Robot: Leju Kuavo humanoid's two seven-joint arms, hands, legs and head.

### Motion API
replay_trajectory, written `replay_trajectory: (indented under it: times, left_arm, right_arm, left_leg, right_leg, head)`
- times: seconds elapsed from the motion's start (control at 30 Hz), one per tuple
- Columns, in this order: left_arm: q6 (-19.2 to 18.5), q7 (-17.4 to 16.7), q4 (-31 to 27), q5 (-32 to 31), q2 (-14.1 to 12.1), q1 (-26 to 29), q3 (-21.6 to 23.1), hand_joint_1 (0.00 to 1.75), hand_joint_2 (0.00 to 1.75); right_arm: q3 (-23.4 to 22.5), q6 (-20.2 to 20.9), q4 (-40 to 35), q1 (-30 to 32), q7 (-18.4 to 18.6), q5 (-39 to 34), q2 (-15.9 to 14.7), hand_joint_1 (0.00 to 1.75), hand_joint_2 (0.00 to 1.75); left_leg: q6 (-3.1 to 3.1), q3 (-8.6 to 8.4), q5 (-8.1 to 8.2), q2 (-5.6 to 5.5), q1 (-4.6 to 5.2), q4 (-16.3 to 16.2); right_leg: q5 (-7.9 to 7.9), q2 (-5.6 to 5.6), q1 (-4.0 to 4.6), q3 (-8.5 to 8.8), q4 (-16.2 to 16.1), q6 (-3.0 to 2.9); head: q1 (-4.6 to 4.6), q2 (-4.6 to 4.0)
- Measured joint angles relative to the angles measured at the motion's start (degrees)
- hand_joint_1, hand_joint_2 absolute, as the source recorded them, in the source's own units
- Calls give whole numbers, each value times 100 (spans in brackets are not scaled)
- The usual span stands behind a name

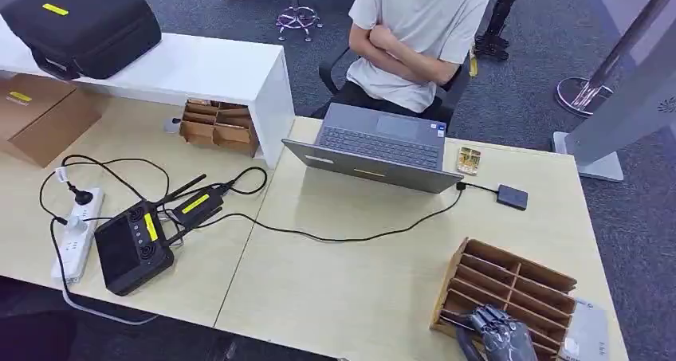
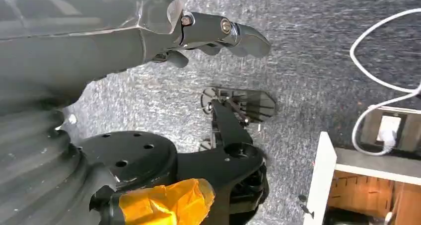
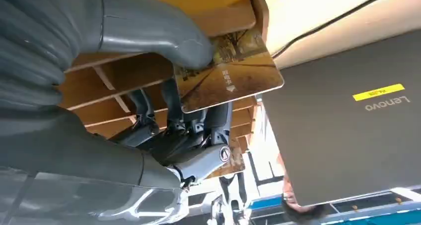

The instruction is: Pass the card to the sensor for recognition and then transmit it.

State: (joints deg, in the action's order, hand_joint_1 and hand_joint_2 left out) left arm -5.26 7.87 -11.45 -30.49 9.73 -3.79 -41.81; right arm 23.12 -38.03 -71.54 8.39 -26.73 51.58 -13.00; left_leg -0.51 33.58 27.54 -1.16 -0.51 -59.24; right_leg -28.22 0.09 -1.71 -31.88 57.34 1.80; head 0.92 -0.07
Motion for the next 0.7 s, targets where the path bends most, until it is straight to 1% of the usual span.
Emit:
replay_trajectory:
  times: [0.1,0.37,0.5,0.57,0.7]
  left_arm:
    - [116,4,0,18,0,-1,0,0,175]
    - [148,-7,0,15,2,-2,0,0,175]
    - [89,-59,0,0,0,-2,0,0,175]
    - [61,-72,0,-7,-2,-4,0,0,175]
    - [6,-127,0,-61,-2,-13,0,0,175]
  right_arm:
    - [0,0,-44,35,15,13,0,124,175]
    - [0,0,-74,55,13,46,0,124,175]
    - [-2,-2,-155,60,-136,24,0,124,175]
    - [-4,-2,-295,48,-232,-64,0,124,175]
    - [4,-2,-781,-175,-269,-183,-31,124,175]
  left_leg:
    - [0,0,0,2,0,0]
    - [0,1,0,2,0,0]
    - [0,5,0,2,0,0]
    - [0,6,0,2,0,0]
    - [-1,5,-1,9,0,0]
  right_leg:
    - [0,1,0,-1,0,0]
    - [1,1,0,-1,0,-1]
    - [0,1,0,-3,1,-1]
    - [1,1,0,-3,1,-1]
    - [4,7,0,-4,2,-4]
  head:
    - [0,0]
    - [0,0]
    - [0,0]
    - [0,0]
    - [0,0]
